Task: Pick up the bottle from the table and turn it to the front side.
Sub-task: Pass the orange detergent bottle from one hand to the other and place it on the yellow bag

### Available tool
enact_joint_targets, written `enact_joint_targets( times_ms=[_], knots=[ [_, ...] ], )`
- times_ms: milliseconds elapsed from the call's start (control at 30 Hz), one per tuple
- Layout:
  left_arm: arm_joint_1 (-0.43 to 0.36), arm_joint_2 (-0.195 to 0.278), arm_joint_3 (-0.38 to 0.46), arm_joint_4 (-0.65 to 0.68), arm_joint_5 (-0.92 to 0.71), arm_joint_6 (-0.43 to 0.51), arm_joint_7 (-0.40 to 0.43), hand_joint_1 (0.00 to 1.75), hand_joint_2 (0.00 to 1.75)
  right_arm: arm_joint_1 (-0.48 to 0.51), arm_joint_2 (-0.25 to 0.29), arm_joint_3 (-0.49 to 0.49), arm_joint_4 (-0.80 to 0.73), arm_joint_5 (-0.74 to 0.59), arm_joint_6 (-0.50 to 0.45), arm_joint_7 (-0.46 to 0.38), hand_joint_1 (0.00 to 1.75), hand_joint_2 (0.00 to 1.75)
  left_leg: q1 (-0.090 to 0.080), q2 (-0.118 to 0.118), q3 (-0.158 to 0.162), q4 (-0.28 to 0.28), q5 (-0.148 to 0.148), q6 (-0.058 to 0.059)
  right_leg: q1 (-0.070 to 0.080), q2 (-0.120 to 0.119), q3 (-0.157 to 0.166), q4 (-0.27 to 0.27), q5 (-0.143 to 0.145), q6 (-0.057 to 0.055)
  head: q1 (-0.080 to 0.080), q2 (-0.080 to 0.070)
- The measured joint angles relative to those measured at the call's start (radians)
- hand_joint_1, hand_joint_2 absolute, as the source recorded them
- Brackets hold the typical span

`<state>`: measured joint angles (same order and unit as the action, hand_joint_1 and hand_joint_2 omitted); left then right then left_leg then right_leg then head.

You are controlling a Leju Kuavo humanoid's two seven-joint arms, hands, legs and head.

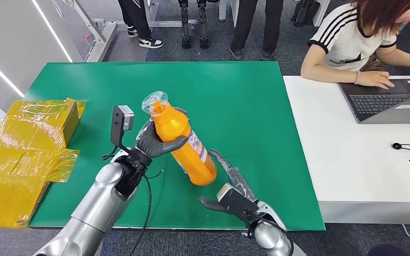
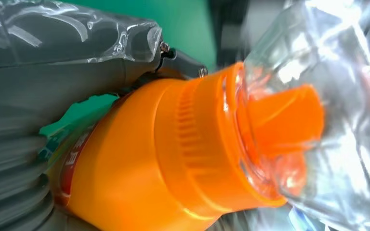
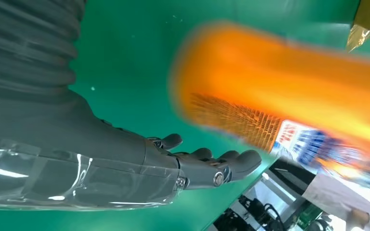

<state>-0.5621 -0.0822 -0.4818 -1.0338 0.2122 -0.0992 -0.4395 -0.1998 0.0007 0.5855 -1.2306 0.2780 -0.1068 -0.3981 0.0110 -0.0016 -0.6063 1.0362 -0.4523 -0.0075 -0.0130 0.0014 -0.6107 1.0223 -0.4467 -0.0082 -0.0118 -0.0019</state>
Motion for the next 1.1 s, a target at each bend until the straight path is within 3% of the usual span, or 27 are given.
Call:
enact_joint_targets(
  times_ms=[100, 200, 267, 333, 533, 633, 767, 933, 1100],
  knots=[
    [-0.043, 0.023, -0.005, 0.0, -0.424, 0.308, -0.084, 1.75, 1.75, 0.017, -0.015, -0.016, -0.028, -0.017, 0.004, -0.005, 0.0, 1.75, 0.0, 0.0, 0.0, 0.0, 0.0, 0.0, 0.0, 0.0, 0.0, 0.0, 0.0, 0.0, 0.0, 0.0],
    [-0.101, 0.064, -0.028, 0.008, -0.882, 0.605, -0.062, 1.75, 1.75, 0.013, -0.03, -0.027, -0.044, -0.043, 0.018, -0.017, 0.0, 1.75, 0.001, 0.0, 0.0, 0.0, 0.001, -0.001, 0.0, 0.0, 0.0, 0.001, 0.0, 0.0, 0.0, 0.0],
    [-0.141, 0.096, -0.052, 0.017, -1.168, 0.73, 0.002, 1.75, 1.75, 0.004, -0.038, -0.031, -0.053, -0.058, 0.021, -0.024, 0.0, 1.75, 0.0, 0.0, 0.0, 0.0, 0.001, -0.001, 0.0, 0.0, 0.0, 0.001, 0.0, 0.0, 0.0, 0.0],
    [-0.169, 0.123, -0.072, 0.021, -1.352, 0.776, 0.06, 1.75, 1.75, -0.002, -0.046, -0.033, -0.062, -0.067, 0.021, -0.03, 0.0, 1.75, 0.0, 0.0, 0.0, 0.0, 0.001, -0.001, 0.0, 0.0, 0.0, 0.001, 0.0, 0.0, 0.0, 0.0],
    [-0.196, 0.165, -0.097, 0.029, -1.475, 0.789, 0.118, 1.75, 1.75, -0.004, -0.064, -0.035, -0.077, -0.072, 0.021, -0.034, 0.0, 1.75, 0.0, 0.0, 0.0, 0.0, 0.001, -0.001, 0.0, 0.0, 0.0, 0.001, 0.0, 0.0, 0.0, 0.0],
    [-0.206, 0.187, -0.118, 0.03, -1.659, 0.769, 0.205, 1.75, 1.75, 0.003, -0.071, -0.037, -0.087, -0.075, 0.016, -0.047, 0.0, 1.75, 0.0, 0.0, 0.0, 0.0, 0.001, -0.001, 0.0, 0.0, 0.0, 0.0, 0.0, 0.0, 0.0, 0.0],
    [-0.253, 0.241, -0.211, 0.052, -1.769, 0.651, 0.36, 1.75, 1.75, 0.028, -0.08, -0.055, -0.106, -0.074, 0.007, -0.074, 0.0, 1.75, 0.0, 0.0, 0.0, 0.0, 0.0, -0.001, 0.0, 0.0, -0.001, 0.0, 0.0, 0.0, 0.0, 0.0],
    [-0.261, 0.308, -0.294, 0.131, -1.777, 0.466, 0.453, 1.75, 1.75, 0.095, -0.086, -0.102, -0.175, -0.062, -0.01, -0.094, 0.0, 1.75, 0.0, 0.003, 0.0, -0.001, 0.0, -0.001, 0.0, 0.003, -0.001, 0.001, 0.0, -0.001, 0.0, 0.0],
    [-0.222, 0.377, -0.305, 0.19, -1.777, 0.42, 0.525, 1.75, 1.75, 0.16, -0.091, -0.154, -0.23, -0.048, -0.006, -0.11, 0.0, 1.75, 0.0, 0.004, -0.001, -0.002, 0.0, -0.001, 0.0, 0.004, -0.002, 0.001, 0.0, -0.001, 0.0, 0.0]
  ],
)
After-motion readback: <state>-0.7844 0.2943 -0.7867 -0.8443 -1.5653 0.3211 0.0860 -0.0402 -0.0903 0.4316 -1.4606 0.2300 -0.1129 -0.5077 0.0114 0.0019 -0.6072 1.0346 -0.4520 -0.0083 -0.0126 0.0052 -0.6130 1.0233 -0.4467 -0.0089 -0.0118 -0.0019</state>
